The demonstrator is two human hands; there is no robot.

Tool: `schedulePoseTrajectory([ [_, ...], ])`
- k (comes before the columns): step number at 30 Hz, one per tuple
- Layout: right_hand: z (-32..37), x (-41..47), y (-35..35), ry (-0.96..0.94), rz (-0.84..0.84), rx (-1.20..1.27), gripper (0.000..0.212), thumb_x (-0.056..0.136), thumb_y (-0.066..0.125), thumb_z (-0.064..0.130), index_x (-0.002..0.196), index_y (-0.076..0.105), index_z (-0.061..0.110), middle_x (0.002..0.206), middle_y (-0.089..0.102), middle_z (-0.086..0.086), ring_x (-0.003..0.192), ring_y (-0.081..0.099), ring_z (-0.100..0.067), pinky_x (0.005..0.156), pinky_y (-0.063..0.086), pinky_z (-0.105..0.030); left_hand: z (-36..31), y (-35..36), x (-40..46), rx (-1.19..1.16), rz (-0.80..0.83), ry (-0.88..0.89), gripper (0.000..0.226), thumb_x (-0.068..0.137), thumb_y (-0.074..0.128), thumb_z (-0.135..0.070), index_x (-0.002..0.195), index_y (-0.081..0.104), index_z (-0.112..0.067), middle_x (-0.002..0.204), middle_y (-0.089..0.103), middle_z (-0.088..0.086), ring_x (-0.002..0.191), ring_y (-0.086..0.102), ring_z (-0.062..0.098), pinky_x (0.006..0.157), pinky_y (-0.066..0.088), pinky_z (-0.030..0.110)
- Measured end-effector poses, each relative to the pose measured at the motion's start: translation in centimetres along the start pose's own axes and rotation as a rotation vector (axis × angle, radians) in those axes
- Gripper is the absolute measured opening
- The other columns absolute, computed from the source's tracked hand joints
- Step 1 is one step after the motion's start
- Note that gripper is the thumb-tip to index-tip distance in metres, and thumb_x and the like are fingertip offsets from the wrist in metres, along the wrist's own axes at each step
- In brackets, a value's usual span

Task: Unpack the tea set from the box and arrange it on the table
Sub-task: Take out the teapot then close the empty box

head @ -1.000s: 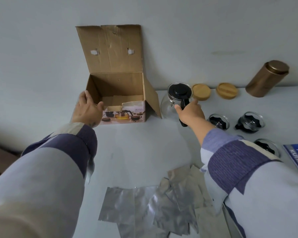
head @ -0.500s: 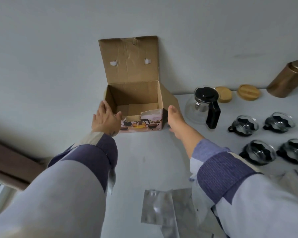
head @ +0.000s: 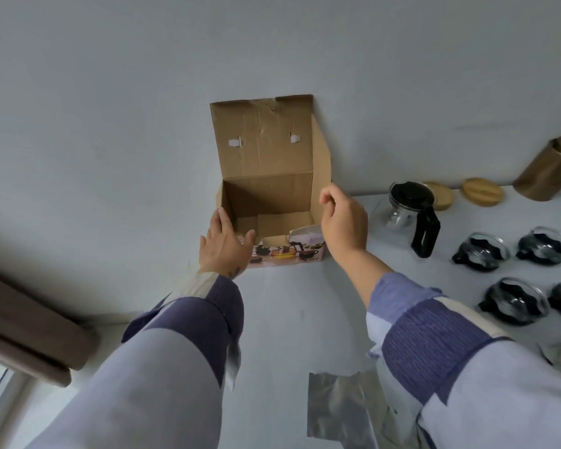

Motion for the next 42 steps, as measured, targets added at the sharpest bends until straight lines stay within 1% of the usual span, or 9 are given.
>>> schedulePoseTrajectory([
  [3, 1.0, -0.2, 1.0, -0.158, 0.054, -0.064, 0.022, 0.078, 0.047, -0.005, 0.071, 0.058, 0.012, 0.082, 0.067, -0.004, 0.065, 0.058, -0.030, 0.053, 0.038, -0.027, 1.3, 0.1, 0.6, -0.145, -0.024, -0.052, 0.084, 0.093, 0.036, -0.061, 0.152, -0.011, -0.024, 0.160, 0.011, 0.005, 0.143, 0.025, 0.033, 0.114, 0.028, 0.053],
  [8, 1.3, -1.5, 2.7, -0.231, 0.196, -0.205, 0.015, 0.090, 0.060, 0.013, 0.103, 0.054, 0.014, 0.089, 0.069, -0.007, 0.073, 0.065, -0.030, 0.058, 0.047, -0.027, 1.6, 0.2, 0.5, -0.491, -0.097, -0.262, 0.075, 0.097, 0.028, -0.056, 0.150, -0.015, -0.028, 0.155, 0.027, 0.009, 0.134, 0.040, 0.036, 0.106, 0.040, 0.053],
  [12, 1.2, -1.3, 3.1, -0.222, 0.213, -0.233, 0.024, 0.090, 0.062, 0.016, 0.113, 0.061, 0.017, 0.098, 0.072, -0.008, 0.085, 0.067, -0.030, 0.069, 0.057, -0.036, 2.3, -1.9, 1.3, -0.580, -0.290, -0.399, 0.065, 0.099, 0.039, -0.041, 0.151, 0.010, -0.016, 0.144, 0.043, 0.014, 0.124, 0.050, 0.035, 0.099, 0.047, 0.049],
  [17, 0.9, -1.1, 3.3, -0.242, 0.230, -0.168, 0.020, 0.090, 0.063, 0.017, 0.107, 0.073, 0.014, 0.107, 0.074, -0.004, 0.098, 0.068, -0.025, 0.077, 0.057, -0.037, 0.5, -6.0, 0.8, -0.508, -0.590, -0.138, 0.046, 0.104, 0.028, -0.031, 0.144, 0.037, -0.013, 0.142, 0.046, 0.007, 0.130, 0.043, 0.023, 0.105, 0.035, 0.032],
  [22, 0.3, -0.7, 3.3, -0.315, 0.206, -0.162, 0.016, 0.085, 0.068, 0.017, 0.099, 0.076, 0.014, 0.103, 0.074, -0.002, 0.098, 0.067, -0.021, 0.074, 0.054, -0.031, -2.7, -4.6, 2.1, -0.293, -0.320, 0.226, 0.046, 0.104, 0.021, -0.033, 0.140, 0.042, -0.011, 0.135, 0.048, 0.009, 0.123, 0.046, 0.025, 0.097, 0.040, 0.032],
  [27, -0.6, 0.4, 3.7, -0.411, 0.213, -0.153, 0.019, 0.085, 0.067, 0.027, 0.085, 0.078, 0.012, 0.094, 0.076, -0.002, 0.088, 0.067, -0.022, 0.068, 0.053, -0.029, -1.5, -0.8, 3.5, 0.141, -0.021, 0.200, 0.058, 0.104, 0.014, -0.038, 0.153, 0.004, -0.009, 0.162, -0.003, 0.005, 0.149, -0.005, 0.019, 0.120, 0.002, 0.036],
  [33, -1.8, 6.1, 6.0, 0.072, 0.183, 0.051, 0.026, 0.096, 0.050, 0.024, 0.105, 0.069, 0.009, 0.111, 0.068, -0.009, 0.102, 0.061, -0.028, 0.079, 0.046, -0.030, -1.3, -0.1, 3.1, 0.228, -0.062, 0.206, 0.057, 0.104, 0.010, -0.036, 0.152, 0.002, -0.007, 0.161, -0.006, 0.006, 0.148, -0.009, 0.019, 0.121, 0.000, 0.032],
  [37, -2.2, 9.6, 8.0, 0.444, 0.299, 0.261, 0.048, 0.097, 0.048, 0.022, 0.144, 0.035, 0.016, 0.147, 0.043, -0.006, 0.129, 0.047, -0.023, 0.097, 0.039, -0.027, -1.1, 0.1, 3.4, 0.223, -0.057, 0.207, 0.056, 0.104, 0.010, -0.034, 0.152, 0.003, -0.007, 0.161, -0.004, 0.006, 0.148, -0.008, 0.018, 0.121, 0.000, 0.031],
  [42, -1.3, 11.6, 9.1, 0.495, 0.347, 0.343, 0.054, 0.098, 0.045, 0.019, 0.148, 0.024, 0.017, 0.146, 0.042, -0.003, 0.128, 0.046, -0.021, 0.096, 0.038, -0.026, -0.8, 0.4, 3.7, 0.194, -0.068, 0.208, 0.056, 0.103, 0.010, -0.034, 0.153, 0.003, -0.008, 0.162, -0.004, 0.005, 0.148, -0.008, 0.018, 0.122, 0.000, 0.033],
])
Point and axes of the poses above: each hand's wrist, its own x-axis towards the middle knuckle, its own y-axis out of the palm, z = x × y, the point moved 5 cm from there along x, towards the middle knuckle
